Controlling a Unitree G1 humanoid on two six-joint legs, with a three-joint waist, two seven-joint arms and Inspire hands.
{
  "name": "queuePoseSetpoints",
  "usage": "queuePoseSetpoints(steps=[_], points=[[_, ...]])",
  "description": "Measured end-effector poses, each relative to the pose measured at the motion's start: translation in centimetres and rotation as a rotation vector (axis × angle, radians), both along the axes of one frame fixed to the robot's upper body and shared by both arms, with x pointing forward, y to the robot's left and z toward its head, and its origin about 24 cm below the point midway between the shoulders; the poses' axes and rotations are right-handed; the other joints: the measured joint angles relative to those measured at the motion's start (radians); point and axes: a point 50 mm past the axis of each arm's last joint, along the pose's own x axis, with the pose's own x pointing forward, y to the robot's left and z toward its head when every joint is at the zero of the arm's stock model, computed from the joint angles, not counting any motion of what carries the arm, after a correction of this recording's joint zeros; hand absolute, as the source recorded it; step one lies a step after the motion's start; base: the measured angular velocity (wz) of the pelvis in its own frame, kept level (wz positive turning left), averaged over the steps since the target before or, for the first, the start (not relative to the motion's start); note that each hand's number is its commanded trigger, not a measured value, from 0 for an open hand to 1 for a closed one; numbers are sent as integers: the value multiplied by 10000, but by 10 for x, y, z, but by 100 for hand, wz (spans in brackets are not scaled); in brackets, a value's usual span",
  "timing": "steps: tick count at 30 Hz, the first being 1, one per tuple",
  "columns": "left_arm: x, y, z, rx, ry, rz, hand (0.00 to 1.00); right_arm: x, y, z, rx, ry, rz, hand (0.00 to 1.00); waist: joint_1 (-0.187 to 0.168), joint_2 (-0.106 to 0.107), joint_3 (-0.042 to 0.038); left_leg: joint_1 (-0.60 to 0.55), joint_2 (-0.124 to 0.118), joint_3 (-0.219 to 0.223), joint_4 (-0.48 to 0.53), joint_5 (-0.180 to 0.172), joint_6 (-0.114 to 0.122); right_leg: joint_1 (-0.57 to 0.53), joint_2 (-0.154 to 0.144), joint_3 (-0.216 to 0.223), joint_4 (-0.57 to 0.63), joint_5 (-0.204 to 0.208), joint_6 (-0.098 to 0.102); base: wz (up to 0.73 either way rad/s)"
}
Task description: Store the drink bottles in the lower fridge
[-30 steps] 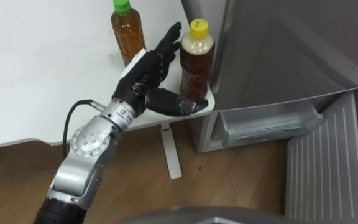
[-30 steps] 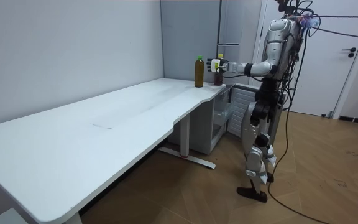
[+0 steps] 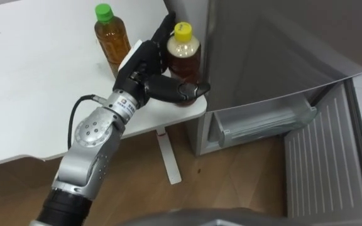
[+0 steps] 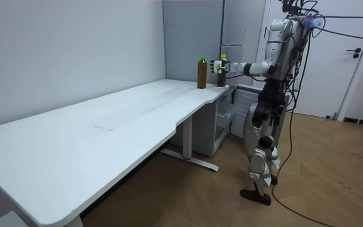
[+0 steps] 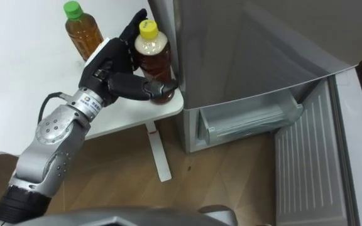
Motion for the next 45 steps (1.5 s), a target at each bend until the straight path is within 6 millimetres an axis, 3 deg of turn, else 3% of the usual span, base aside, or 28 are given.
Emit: queuePoseSetpoints(steps=[1, 18, 30, 38, 41, 45], points=[[0, 0, 0, 3, 26, -4, 100, 0, 0, 0, 0, 0, 3, 0, -4, 2, 1, 4, 0, 1, 1, 0, 0, 0, 0, 0, 1, 0, 0, 0], [0, -1, -4, 32, 428, -22, 100, 0, -1, 0, -17, 48, -278, 0, 9, 103, 61, -43, -1, 23, -13, 0, 0, -90, -2, 12, 8, 0, 0, 0], [0, 2, -7, 285, 634, -8, 100, 3, -1, 0, -8, -22, -250, 0, 3, 141, 59, -175, 1, 13, 11, 1, 1, -198, -1, 10, 1, 0, 0, 0], [0, 1, -7, 209, 629, 21, 100, 20, 1, 1, 87, -639, -112, 0, 14, -16, 130, -184, 3, 14, 0, 2, 0, -154, -3, -1, 8, 1, -1, 0], [0, 0, -6, 138, 628, 21, 100, 31, 2, 2, 70, -1061, -76, 0, 95, -178, 100, -171, 4, 18, 3, 2, 0, -148, -2, -3, 6, 3, -2, 0], [0, -1, -5, 79, 537, 31, 100, 34, 1, 3, -247, -1320, -77, 0, 412, -183, 76, -302, 3, 3, 9, 3, 1, -255, -5, -19, 1, 14, -4, 1]])
